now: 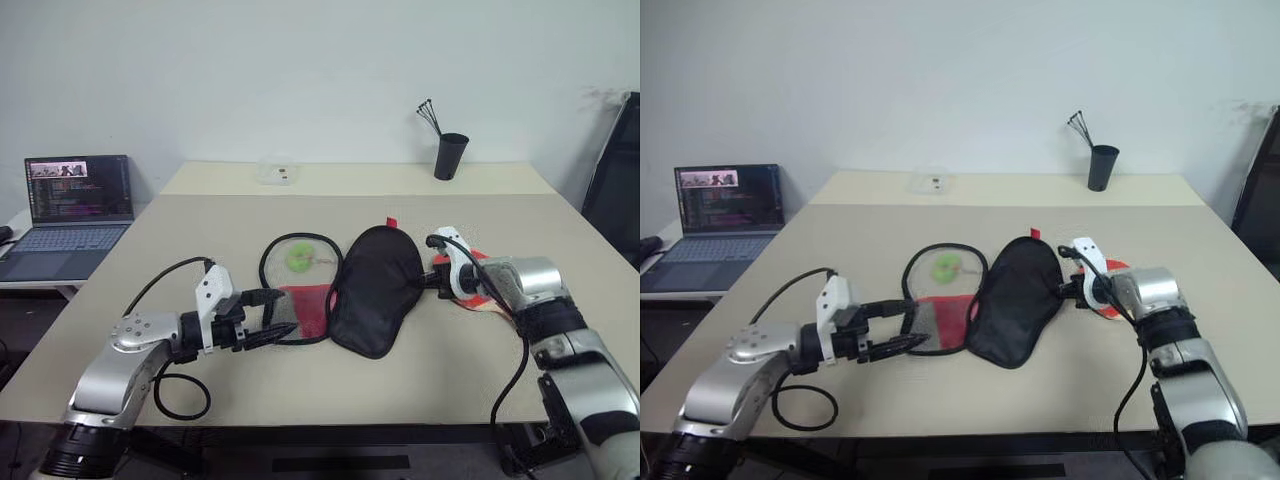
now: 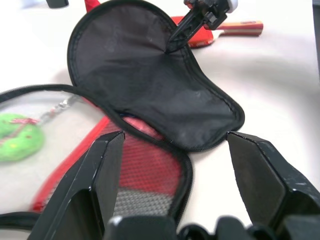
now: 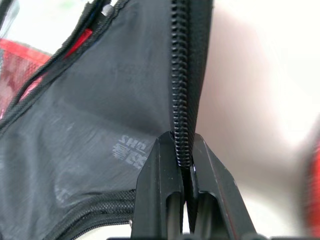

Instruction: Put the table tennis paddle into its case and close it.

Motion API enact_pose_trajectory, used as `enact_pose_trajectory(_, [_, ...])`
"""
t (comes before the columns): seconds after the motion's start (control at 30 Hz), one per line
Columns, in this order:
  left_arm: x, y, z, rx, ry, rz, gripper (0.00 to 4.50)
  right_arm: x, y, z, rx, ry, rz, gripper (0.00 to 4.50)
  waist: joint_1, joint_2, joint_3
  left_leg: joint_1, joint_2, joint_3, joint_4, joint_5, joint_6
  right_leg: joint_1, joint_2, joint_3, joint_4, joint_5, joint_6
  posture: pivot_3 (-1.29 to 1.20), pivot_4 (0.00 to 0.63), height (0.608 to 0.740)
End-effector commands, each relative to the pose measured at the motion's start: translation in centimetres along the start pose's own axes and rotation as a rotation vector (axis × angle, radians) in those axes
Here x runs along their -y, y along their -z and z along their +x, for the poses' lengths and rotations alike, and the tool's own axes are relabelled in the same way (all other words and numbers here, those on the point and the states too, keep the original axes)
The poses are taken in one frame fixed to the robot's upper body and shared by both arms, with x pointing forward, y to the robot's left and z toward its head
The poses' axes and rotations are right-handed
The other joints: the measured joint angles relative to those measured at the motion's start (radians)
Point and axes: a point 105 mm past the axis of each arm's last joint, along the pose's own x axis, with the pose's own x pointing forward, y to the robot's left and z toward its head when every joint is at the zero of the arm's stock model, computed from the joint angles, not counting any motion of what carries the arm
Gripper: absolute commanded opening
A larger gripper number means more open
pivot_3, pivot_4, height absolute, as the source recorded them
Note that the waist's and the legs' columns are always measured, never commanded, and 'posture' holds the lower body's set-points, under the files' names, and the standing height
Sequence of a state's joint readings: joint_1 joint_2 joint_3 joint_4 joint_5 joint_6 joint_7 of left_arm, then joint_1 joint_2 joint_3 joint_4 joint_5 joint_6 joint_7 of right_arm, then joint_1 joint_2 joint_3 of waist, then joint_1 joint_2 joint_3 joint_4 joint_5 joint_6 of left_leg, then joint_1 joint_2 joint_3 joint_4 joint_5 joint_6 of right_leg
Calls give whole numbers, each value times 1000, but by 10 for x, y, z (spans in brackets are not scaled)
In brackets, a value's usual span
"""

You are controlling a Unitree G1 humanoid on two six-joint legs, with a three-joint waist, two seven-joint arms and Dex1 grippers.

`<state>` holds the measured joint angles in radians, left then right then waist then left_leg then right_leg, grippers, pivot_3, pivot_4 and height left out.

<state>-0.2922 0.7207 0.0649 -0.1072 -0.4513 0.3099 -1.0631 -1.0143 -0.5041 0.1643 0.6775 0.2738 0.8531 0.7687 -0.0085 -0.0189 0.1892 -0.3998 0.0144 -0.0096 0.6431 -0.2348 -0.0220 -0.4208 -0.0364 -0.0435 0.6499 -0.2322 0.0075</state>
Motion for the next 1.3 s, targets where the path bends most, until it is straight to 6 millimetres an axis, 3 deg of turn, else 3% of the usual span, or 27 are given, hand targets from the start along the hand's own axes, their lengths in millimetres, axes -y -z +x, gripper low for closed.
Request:
enact_pose_trajectory(0.03, [0, -9, 5, 26, 18, 46, 3540, 11, -22, -5, 35, 29, -93, 34, 0, 0, 0, 0, 0, 1, 0, 0, 0, 0, 0, 1, 0, 0, 0, 0, 150, 740])
enact_pose_trajectory(0.57, [1, -15, 14, 59, 39, 62, 3540, 21, -44, 7, 56, 134, -247, 34, -9, 0, 0, 0, 1, 6, 0, 0, 1, -1, 0, 5, 0, 3, -4, 0, 150, 740])
enact_pose_trajectory(0.67, [2, -18, 15, 73, 42, 58, 3540, 29, -46, 5, 84, 193, -238, 740, -9, 0, 0, 1, 1, 6, 0, 0, 1, -1, 0, 5, 0, 3, -5, 0, 150, 740])
enact_pose_trajectory(0.83, [2, -20, 15, 81, 42, 57, 3540, 43, -57, -7, 171, 274, -178, 2367, -10, 0, 0, 1, 1, 7, 0, 0, 1, -1, -1, 6, 0, 4, -5, 0, 150, 740])
enact_pose_trajectory(0.93, [1, -21, 15, 90, 35, 54, 3540, 45, -75, -25, 251, 254, -177, 3427, -10, 0, 0, 1, 1, 7, 0, 0, 1, -1, -1, 6, 0, 4, -5, 0, 150, 740])
enact_pose_trajectory(1.03, [1, -22, 14, 95, 32, 52, 3540, 42, -77, -35, 264, 198, -246, 4452, -10, 0, 0, 0, 0, 7, 0, 0, 1, -1, -1, 6, 0, 4, -5, 0, 150, 740])
enact_pose_trajectory(1.17, [2, -25, 15, 110, 36, 48, 3540, 37, -41, -63, 221, 65, -254, 4485, 4, -1, 0, 0, 1, 5, 0, -1, 1, 0, -1, 4, -1, 3, -4, 0, 150, 740])
enact_pose_trajectory(1.3, [3, -29, 18, 120, 51, 55, 3540, 38, -4, -87, 157, 101, -239, 4485, 8, -1, 0, 0, 2, 7, 1, -1, 2, -1, -1, 5, -1, 3, -4, 0, 150, 740])
